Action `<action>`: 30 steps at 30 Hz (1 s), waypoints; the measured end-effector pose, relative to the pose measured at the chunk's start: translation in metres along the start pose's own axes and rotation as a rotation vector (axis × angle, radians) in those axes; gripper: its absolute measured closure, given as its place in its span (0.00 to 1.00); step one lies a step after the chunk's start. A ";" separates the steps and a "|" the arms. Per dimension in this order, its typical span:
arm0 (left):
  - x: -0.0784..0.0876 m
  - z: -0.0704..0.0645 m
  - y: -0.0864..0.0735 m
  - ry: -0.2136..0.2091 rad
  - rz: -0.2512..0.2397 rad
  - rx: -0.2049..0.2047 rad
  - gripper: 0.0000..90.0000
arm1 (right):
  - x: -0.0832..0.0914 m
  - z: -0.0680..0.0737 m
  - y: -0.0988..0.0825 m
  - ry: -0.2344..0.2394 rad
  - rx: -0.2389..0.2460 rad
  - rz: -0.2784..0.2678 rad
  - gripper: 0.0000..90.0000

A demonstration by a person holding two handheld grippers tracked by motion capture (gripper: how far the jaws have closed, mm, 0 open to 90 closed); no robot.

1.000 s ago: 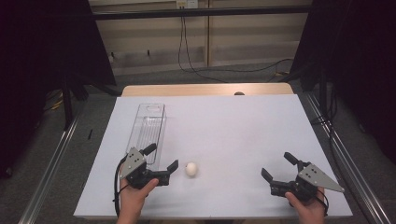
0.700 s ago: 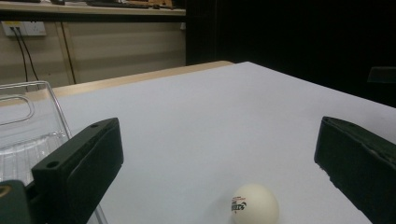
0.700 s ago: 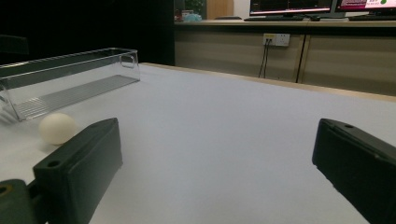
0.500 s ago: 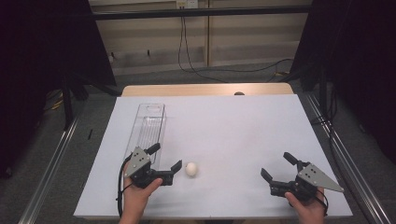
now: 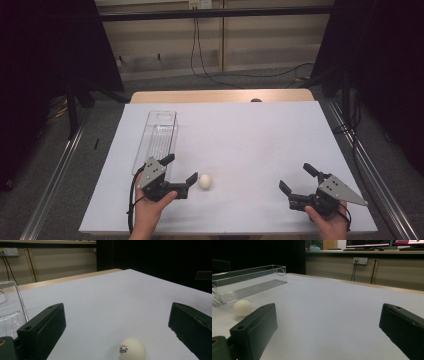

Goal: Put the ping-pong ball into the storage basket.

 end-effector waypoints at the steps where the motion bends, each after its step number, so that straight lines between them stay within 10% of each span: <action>1: -0.001 -0.001 0.000 -0.001 -0.003 0.001 0.01 | 0.000 0.000 0.000 0.001 0.000 0.000 0.01; 30: -0.017 -0.009 -0.004 -0.015 0.051 -0.019 0.02 | 0.000 0.001 0.000 0.010 0.007 0.005 0.01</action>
Point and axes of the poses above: each handheld gripper's, and its own axes: x roughly backward along the jaws, y roughly out of its top, z roughly to its left, the point moved 8 cm from there along -x, roughly forward along the jaws, and after that the axes turned 1 degree about x, right-handed, at the moved point
